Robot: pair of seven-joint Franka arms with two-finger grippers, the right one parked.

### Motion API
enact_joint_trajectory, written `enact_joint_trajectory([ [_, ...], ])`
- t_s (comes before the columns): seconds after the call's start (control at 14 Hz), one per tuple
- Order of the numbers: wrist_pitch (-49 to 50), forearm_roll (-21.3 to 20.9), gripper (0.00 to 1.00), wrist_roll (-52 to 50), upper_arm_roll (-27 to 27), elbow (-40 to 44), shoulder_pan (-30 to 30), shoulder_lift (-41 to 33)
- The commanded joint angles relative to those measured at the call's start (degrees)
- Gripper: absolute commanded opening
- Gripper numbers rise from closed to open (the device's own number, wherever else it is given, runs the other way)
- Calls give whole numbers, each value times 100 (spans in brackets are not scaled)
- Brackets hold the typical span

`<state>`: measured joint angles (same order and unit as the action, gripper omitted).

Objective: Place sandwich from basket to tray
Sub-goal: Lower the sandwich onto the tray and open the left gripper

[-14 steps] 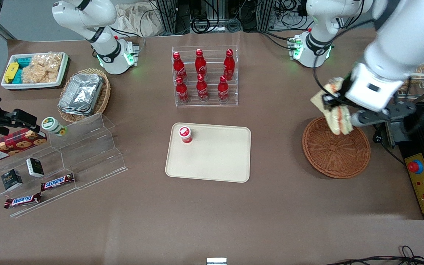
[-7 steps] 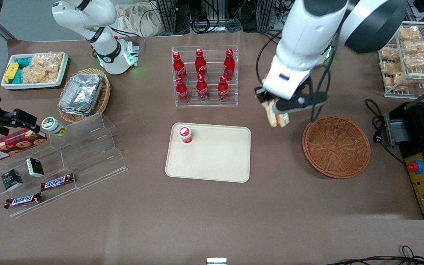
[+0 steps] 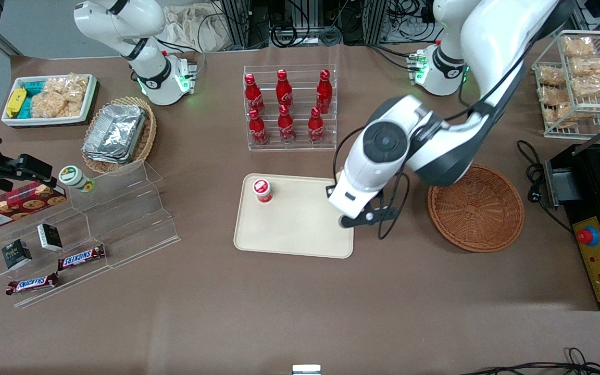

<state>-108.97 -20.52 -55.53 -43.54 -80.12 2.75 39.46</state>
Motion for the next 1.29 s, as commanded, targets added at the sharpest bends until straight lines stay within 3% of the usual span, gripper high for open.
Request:
enact_joint_trajectory([
  [0.0, -229, -347, 25, -98, 47, 225, 199, 614],
  [0.36, -703, -462, 23, 25, 434, 269, 542, 1361],
  [0.5, -749, -541, 27, 139, 522, 278, 612, 1511],
  [0.64, -766, -576, 44, 165, 592, 287, 674, 1547],
  [0.71, -792, -568, 57, 139, 619, 304, 683, 1547],
  [0.79, -871, -576, 86, 96, 628, 339, 700, 1539],
  [0.86, -872, -576, 99, 43, 628, 357, 700, 1486],
  [1.0, -793, -576, 100, -455, 619, 488, 700, 1145],
  [1.21, -556, -471, 100, -1080, 610, 445, 499, 57],
])
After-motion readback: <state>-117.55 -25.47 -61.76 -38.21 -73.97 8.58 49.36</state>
